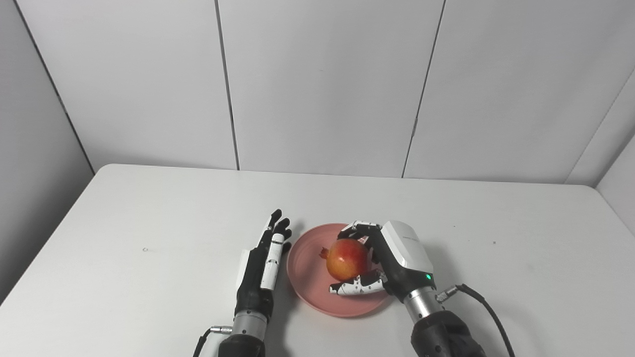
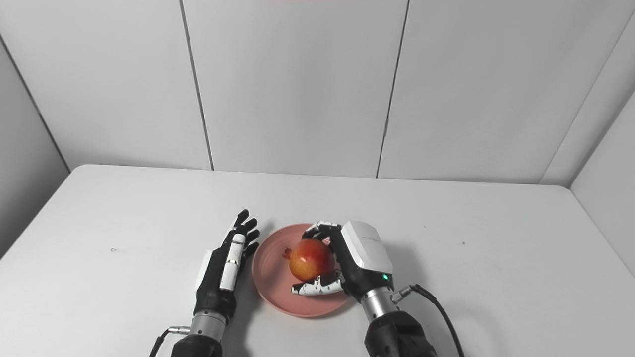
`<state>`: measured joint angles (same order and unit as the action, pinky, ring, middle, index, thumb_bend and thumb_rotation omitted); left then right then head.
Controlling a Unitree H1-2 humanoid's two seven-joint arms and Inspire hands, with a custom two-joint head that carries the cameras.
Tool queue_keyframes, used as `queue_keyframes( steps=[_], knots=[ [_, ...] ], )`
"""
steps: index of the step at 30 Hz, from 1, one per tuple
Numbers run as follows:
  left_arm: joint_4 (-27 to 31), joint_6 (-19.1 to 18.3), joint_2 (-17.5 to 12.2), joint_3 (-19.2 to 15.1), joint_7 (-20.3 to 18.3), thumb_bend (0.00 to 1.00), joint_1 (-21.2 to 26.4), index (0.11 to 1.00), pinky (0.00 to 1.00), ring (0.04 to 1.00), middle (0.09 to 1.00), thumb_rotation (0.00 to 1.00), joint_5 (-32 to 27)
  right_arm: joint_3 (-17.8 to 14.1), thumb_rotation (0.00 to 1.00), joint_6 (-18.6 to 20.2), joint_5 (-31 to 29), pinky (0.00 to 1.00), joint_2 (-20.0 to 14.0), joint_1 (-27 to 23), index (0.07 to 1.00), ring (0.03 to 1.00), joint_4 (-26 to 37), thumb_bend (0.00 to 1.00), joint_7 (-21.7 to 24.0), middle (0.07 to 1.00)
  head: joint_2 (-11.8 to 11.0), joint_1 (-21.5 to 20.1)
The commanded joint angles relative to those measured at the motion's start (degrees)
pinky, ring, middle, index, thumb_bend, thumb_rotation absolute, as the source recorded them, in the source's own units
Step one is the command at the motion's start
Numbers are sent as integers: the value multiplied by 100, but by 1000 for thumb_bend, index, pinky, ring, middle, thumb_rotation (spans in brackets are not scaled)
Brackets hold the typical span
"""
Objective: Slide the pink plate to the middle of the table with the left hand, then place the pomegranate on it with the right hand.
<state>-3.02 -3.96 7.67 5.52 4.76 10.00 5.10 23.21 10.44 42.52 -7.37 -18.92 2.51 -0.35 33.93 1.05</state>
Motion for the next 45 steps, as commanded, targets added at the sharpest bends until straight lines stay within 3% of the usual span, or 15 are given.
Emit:
queue_keyframes(
  steps=[1,8,17,18,19,26,41,45],
  knots=[
    [53,47,119,78,5,431,112,922,879,906,925,1000,40,1,137,-203,106,233,-42,-120,490,331,160,516,-6,450,7,-1],
    [82,-15,129,82,-4,436,110,920,889,907,924,1000,54,92,143,-210,275,352,-88,-121,492,457,43,517,41,557,15,0],
    [103,-52,122,88,-30,444,119,921,895,908,926,1000,44,117,148,-179,372,401,-110,-190,494,508,-137,518,109,602,42,-23],
    [93,-38,118,92,-28,442,121,921,890,906,926,1000,53,122,203,-182,364,465,-123,-194,610,571,-132,643,147,648,40,-23],
    [85,-28,115,95,-26,442,123,921,889,906,926,1000,61,124,228,-187,359,501,-131,-197,657,606,-129,691,172,675,40,-24],
    [124,-100,122,116,-19,445,128,918,880,898,918,1000,118,159,357,-71,500,643,-173,-204,863,770,7,806,462,850,41,-9],
    [95,-109,153,84,-20,438,151,917,879,900,920,1000,84,98,485,-155,582,875,-169,-178,946,914,150,898,591,932,5,-5],
    [108,-100,149,89,-25,434,145,919,877,899,920,1000,92,-6,510,-161,467,886,-178,-147,963,932,400,916,636,946,5,-5]
  ],
)
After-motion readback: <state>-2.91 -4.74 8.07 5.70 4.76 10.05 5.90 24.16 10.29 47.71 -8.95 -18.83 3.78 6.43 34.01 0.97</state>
